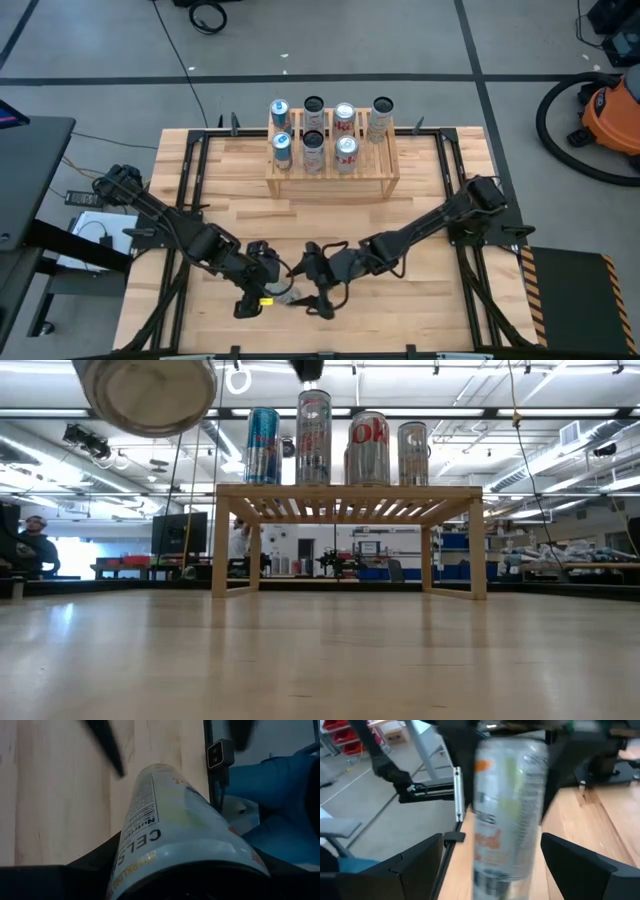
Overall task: Place canned beverage on shelf
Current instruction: Put the white and yellow soda can on the shelf aligned with the white and yellow soda can
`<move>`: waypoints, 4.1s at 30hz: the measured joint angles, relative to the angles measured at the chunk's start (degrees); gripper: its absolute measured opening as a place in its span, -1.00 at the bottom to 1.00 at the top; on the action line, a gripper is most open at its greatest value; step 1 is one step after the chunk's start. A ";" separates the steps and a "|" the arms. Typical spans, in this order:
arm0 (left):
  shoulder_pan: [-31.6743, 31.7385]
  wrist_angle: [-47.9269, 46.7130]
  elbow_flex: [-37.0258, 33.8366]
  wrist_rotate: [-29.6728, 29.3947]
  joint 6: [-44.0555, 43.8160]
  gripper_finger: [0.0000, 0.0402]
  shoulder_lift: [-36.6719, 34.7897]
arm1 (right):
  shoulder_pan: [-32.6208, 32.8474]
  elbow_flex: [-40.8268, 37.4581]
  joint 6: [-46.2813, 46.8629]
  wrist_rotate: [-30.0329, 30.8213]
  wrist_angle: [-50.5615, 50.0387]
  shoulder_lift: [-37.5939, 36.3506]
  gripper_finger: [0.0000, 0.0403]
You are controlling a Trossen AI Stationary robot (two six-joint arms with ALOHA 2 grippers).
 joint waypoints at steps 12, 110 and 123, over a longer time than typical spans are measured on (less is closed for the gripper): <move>0.58 3.33 0.00 -3.28 6.72 0.31 0.02 | -2.21 -0.02 2.45 -4.21 3.18 2.15 0.71; 6.50 11.11 -0.02 -4.19 4.49 0.68 0.37 | -2.72 0.00 1.10 -0.89 -0.42 1.99 0.25; 6.60 11.07 -0.02 -4.41 5.10 0.84 0.42 | -2.44 0.07 5.42 7.62 -6.24 0.57 0.25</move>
